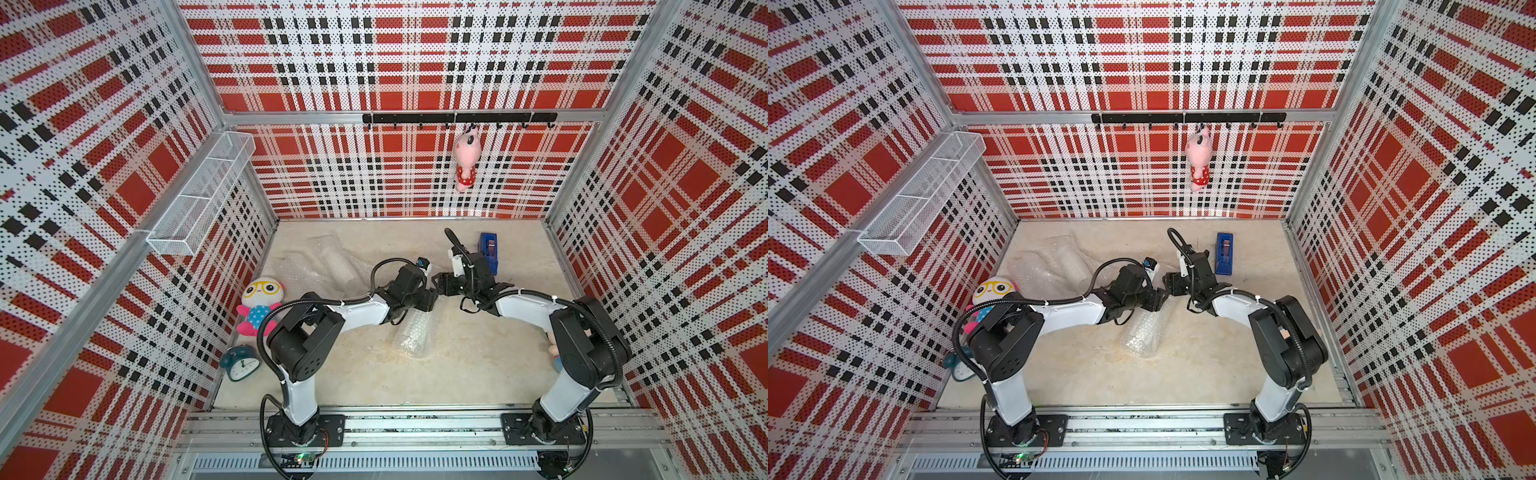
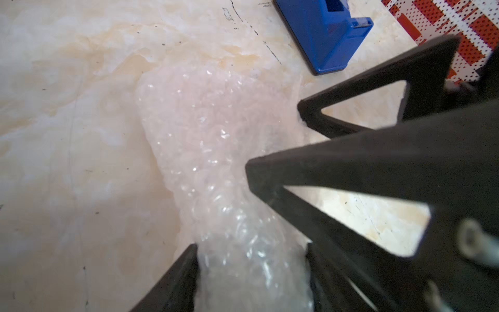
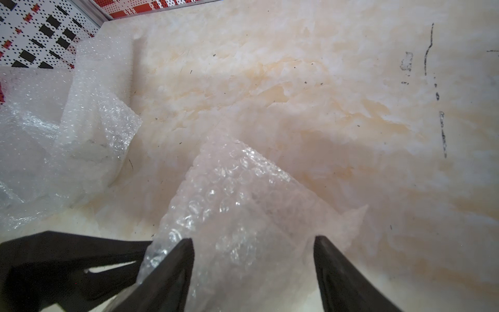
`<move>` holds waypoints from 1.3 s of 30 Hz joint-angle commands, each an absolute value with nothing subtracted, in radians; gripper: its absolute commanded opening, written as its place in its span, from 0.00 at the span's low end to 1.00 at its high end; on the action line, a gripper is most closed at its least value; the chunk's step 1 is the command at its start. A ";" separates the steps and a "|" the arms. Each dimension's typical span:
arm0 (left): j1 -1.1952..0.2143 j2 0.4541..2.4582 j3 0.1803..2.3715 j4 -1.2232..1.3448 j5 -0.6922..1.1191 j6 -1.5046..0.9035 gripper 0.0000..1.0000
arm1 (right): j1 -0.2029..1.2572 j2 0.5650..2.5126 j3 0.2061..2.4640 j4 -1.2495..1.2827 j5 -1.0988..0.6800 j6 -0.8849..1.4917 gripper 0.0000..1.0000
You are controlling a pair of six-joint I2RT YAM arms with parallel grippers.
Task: Wrap vases in bubble wrap
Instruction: Stick the tape on the bubble wrap, then move the wrapped vase to the center of the board.
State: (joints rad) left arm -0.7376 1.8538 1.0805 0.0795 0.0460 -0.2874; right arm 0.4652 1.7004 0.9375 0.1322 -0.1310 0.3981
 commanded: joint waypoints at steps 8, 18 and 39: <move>-0.749 1.822 1.119 -0.038 0.118 -0.342 0.71 | 0.391 1.425 0.742 0.171 -0.140 0.401 0.77; -0.748 1.802 1.213 -0.138 0.060 -0.382 0.98 | 0.392 1.285 0.546 0.200 -0.126 0.423 0.79; -0.866 2.065 1.481 -0.614 -0.177 -0.290 0.98 | 0.364 1.059 0.506 0.110 0.090 0.407 1.00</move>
State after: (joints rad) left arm -0.8547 2.0289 1.4841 -0.5182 -0.1726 -0.2909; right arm 0.3767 1.1076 0.5243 0.1246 0.0143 0.4053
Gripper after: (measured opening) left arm 0.983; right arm 0.998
